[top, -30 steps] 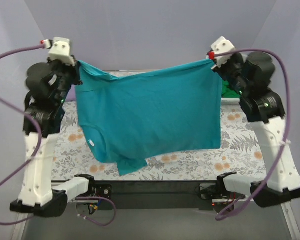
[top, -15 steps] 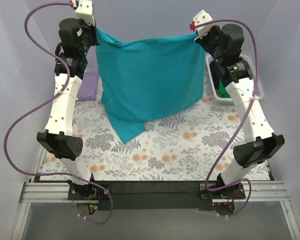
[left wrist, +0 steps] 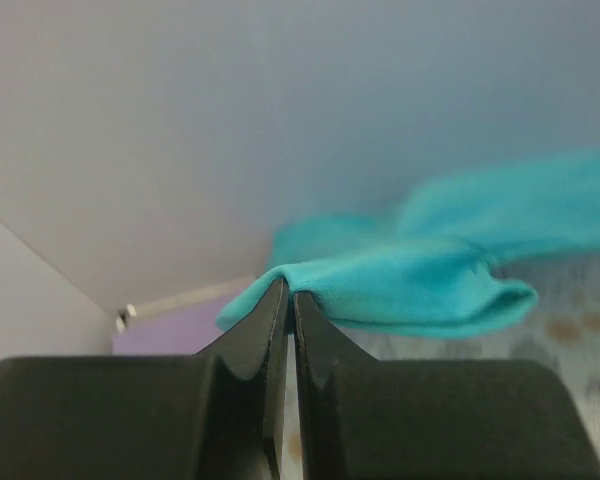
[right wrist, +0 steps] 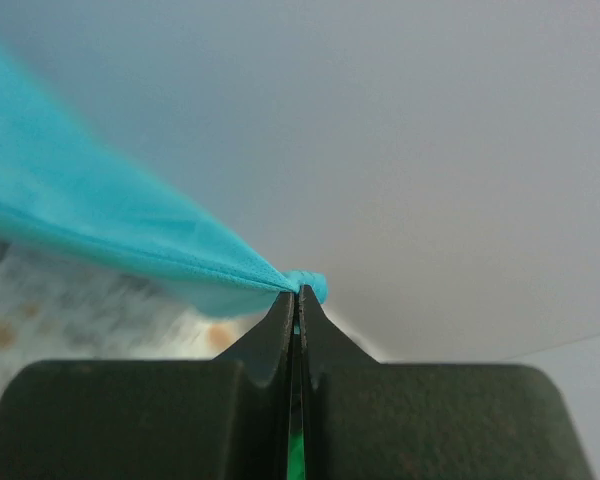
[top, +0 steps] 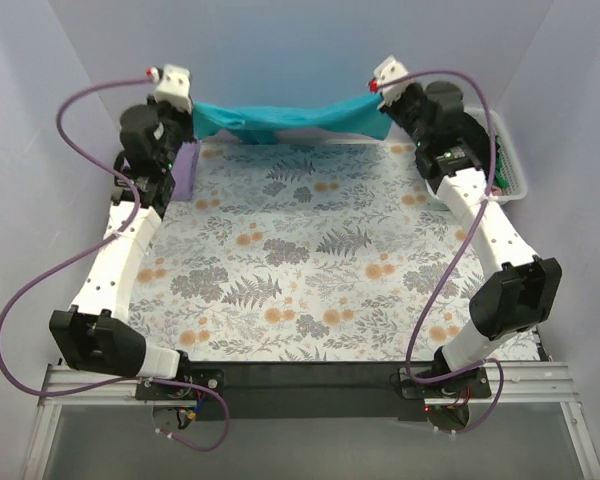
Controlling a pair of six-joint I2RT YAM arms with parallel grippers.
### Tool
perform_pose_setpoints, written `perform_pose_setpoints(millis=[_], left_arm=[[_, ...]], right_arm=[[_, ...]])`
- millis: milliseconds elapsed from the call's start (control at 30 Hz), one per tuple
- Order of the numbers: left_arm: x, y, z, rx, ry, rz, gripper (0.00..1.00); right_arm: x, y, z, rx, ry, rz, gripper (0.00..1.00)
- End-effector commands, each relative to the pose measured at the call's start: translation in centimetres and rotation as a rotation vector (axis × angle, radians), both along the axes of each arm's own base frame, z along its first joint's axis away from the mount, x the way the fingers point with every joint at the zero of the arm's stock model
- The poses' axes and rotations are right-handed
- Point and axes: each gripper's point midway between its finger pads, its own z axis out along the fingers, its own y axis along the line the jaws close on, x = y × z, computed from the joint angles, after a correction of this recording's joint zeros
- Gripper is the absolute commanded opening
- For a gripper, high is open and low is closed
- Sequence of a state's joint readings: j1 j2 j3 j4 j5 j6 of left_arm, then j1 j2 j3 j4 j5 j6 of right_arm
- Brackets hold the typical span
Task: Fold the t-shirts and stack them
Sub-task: Flatten the tshirt out
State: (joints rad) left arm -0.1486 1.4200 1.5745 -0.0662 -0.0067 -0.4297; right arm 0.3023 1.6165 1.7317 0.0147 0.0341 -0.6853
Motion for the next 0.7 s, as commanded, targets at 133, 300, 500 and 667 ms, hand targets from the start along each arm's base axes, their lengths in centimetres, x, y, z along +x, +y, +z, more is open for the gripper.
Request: perform_pose_setpoints(millis=[133, 300, 500, 667], left_arm=[[-3.5, -0.1, -18.9, 0.094, 0.345, -0.060, 0.00], [-6.0, 0.5, -26.3, 0.105, 0.509, -0.046, 0.00], [-7.2, 0.2, -27.1, 0.129, 0.592, -0.089, 0.00], [-13.5, -2.2, -28.2, 0.232, 0.741, -0.346, 0.00]], right_arm=[[-1.5, 1.0, -15.5, -0.119, 0.227, 0.100, 0.01], [-3.6, 0.7, -21.8, -0.180, 0.344, 0.129, 0.01], [-5.7, 0.4, -23.7, -0.231, 0.425, 0.167, 0.01], [-11.1, 0.0, -26.0, -0.321, 0.534, 0.271, 0.01]])
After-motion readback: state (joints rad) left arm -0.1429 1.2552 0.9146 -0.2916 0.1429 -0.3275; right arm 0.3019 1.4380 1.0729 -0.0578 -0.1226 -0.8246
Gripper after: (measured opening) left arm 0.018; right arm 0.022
